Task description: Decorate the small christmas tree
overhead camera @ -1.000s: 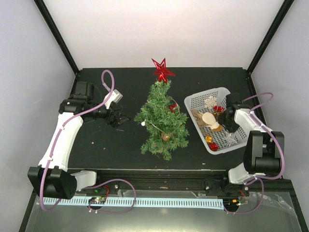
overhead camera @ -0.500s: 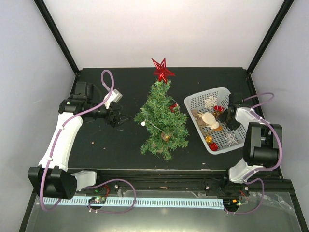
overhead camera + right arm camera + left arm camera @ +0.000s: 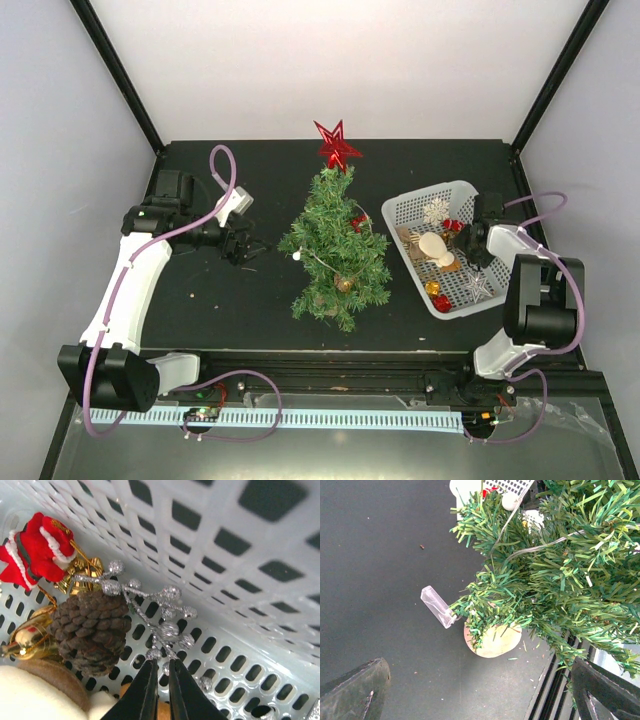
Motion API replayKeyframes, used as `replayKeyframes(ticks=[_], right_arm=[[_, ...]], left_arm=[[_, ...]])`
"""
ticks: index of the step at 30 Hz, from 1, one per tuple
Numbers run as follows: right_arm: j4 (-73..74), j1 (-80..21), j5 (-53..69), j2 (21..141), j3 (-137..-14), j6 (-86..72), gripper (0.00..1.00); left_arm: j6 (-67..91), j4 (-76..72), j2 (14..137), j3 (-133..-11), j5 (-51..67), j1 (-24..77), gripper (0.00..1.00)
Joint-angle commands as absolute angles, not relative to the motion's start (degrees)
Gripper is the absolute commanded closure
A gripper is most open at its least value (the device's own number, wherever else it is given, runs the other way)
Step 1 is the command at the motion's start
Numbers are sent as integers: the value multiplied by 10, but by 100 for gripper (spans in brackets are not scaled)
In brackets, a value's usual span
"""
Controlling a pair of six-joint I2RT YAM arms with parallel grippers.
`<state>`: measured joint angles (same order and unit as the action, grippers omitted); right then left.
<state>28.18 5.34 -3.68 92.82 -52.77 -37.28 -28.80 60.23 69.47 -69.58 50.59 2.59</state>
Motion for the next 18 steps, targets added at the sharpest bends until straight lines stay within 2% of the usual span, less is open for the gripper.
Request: replayKeyframes(ticks=[1, 8, 18], right_arm=[[308, 55, -15, 910, -506, -372, 91], [332, 55, -25, 839, -495, -356, 95], [385, 47, -16, 685, -483, -330, 96]], left_arm=[[-307, 620, 691, -702, 514, 20, 1], [-310, 643, 697, -721, 512, 12, 1], [-312, 675, 704, -750, 494, -8, 1]])
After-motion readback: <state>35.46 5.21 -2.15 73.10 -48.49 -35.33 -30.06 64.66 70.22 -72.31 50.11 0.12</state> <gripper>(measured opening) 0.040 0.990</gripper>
